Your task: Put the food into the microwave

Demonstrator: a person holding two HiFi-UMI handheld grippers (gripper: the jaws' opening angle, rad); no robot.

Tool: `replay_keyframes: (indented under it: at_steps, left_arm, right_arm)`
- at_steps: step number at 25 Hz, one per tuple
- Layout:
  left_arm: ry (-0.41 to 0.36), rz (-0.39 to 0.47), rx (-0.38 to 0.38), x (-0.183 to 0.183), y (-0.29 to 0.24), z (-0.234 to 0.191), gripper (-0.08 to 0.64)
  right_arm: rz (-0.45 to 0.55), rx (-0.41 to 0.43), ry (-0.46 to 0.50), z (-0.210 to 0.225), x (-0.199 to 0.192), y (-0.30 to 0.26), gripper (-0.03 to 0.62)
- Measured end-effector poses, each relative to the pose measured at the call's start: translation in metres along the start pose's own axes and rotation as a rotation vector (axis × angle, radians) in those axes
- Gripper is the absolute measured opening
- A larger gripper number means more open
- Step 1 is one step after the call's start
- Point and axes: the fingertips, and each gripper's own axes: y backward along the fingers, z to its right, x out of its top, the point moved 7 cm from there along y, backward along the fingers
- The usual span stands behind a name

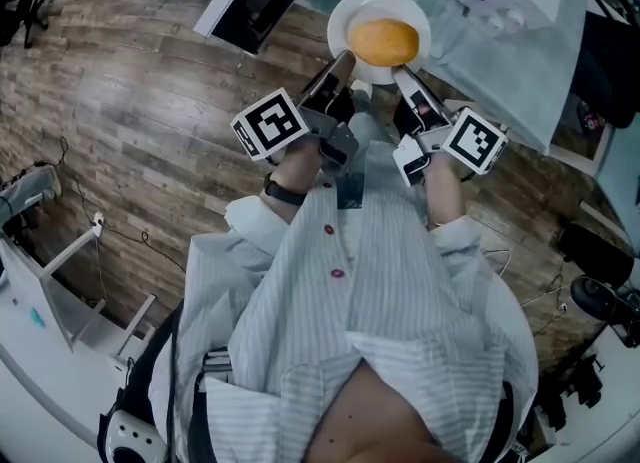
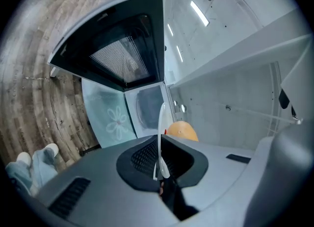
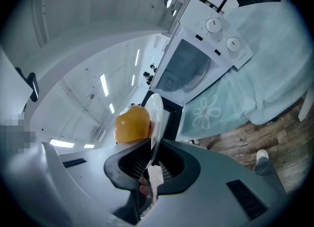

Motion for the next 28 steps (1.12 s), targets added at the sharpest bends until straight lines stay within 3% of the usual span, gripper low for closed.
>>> replay_keyframes:
  at_steps: [5, 17, 22, 28]
  left_arm:
    - [0.009, -0.032, 0.013, 0.02, -0.058, -0.009, 0.017]
    - [-0.004, -0.044, 0.018, 0.054, -0.132, 0.002, 0.017]
    - [-0.016, -0.049, 0.024, 0.059, -0.153, 0.002, 0.017]
    - [-0.013, -0.063, 0.036, 0.055, -0.172, -0.004, 0.017]
  right_arm:
    - [0.013, -0.022, -0.023, 0.029, 0.045, -0.025, 0.052]
    - [0.015, -0.022, -0.034, 0.047, 0.116, -0.057, 0.052]
    - [0.006, -0.01, -0.031, 0.054, 0.135, -0.066, 0.052]
    - [-0.011, -0.054, -0.062, 0.072, 0.145, -0.064, 0.052]
